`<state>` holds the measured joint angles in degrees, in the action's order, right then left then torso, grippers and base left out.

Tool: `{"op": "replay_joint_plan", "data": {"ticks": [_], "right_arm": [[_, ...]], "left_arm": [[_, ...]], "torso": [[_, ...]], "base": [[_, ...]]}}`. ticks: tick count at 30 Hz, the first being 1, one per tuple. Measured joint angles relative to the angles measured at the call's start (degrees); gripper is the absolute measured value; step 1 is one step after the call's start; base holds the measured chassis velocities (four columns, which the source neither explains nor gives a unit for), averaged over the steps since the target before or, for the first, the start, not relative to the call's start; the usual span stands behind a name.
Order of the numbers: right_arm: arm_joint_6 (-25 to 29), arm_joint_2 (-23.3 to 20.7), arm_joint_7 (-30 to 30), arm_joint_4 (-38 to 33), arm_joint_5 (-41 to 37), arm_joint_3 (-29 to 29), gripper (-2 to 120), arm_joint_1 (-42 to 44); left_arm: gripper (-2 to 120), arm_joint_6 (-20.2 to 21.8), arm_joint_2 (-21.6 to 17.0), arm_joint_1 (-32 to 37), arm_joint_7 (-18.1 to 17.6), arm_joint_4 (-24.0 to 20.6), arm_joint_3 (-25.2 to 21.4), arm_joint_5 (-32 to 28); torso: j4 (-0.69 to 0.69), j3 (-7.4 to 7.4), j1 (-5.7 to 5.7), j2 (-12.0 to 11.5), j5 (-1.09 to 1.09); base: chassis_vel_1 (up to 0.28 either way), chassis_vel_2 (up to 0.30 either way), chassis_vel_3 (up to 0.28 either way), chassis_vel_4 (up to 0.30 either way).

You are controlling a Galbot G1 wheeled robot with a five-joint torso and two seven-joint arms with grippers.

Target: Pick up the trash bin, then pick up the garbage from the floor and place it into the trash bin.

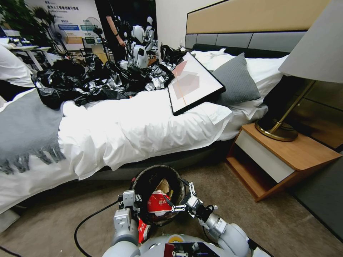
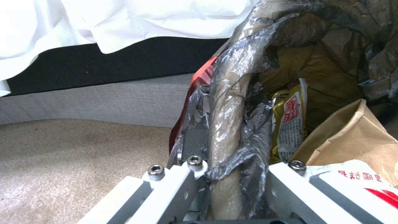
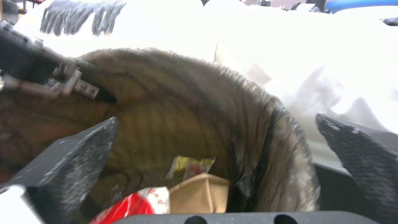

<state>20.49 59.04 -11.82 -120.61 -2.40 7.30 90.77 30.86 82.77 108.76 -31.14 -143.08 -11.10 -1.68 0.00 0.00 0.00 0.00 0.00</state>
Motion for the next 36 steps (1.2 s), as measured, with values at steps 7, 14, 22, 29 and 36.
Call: {"op": "replay_joint_plan", "data": {"ticks": [7, 14, 22, 29, 36], "right_arm": [[-1.36, 2.74, 7.19, -5.83, 3.70, 3.01, 114, -0.63], [-3.84, 8.36, 16.92, -10.64, 6.04, 6.54, 107, 1.93], [-3.70, 13.49, 20.50, -10.15, 4.40, 14.75, 100, 5.27], [-2.61, 14.23, 20.69, -9.18, 0.80, 16.65, 100, 6.60], [-1.46, 15.07, 20.96, -7.95, 0.71, 16.54, 100, 6.11]], "left_arm": [[2, -0.01, 0.20, -0.52, 0.00, 0.91, -0.03, -0.03], [2, -0.01, 0.23, -0.53, -0.03, 0.98, -0.19, -0.09], [2, -0.01, 0.05, -0.44, -0.16, 0.97, -0.31, -0.52], [2, 0.06, 0.05, -0.65, -0.39, 0.98, -0.29, -1.26], [2, 0.22, 0.07, -0.55, -0.35, 1.18, -0.04, -1.34]], "torso": [[0.01, 0.00, 0.00, 0.00, -0.01], [-0.01, 0.00, 0.00, 0.00, -0.01], [0.01, 0.00, 0.00, 0.00, 0.01], [0.01, 0.00, 0.00, 0.00, 0.00], [0.00, 0.00, 0.00, 0.00, 0.00]], "base": [[0.000, 0.000, 0.000, 0.000], [0.000, 0.000, 0.000, 0.000], [0.000, 0.000, 0.000, 0.000], [0.000, 0.000, 0.000, 0.000], [0.000, 0.000, 0.000, 0.000]]}}
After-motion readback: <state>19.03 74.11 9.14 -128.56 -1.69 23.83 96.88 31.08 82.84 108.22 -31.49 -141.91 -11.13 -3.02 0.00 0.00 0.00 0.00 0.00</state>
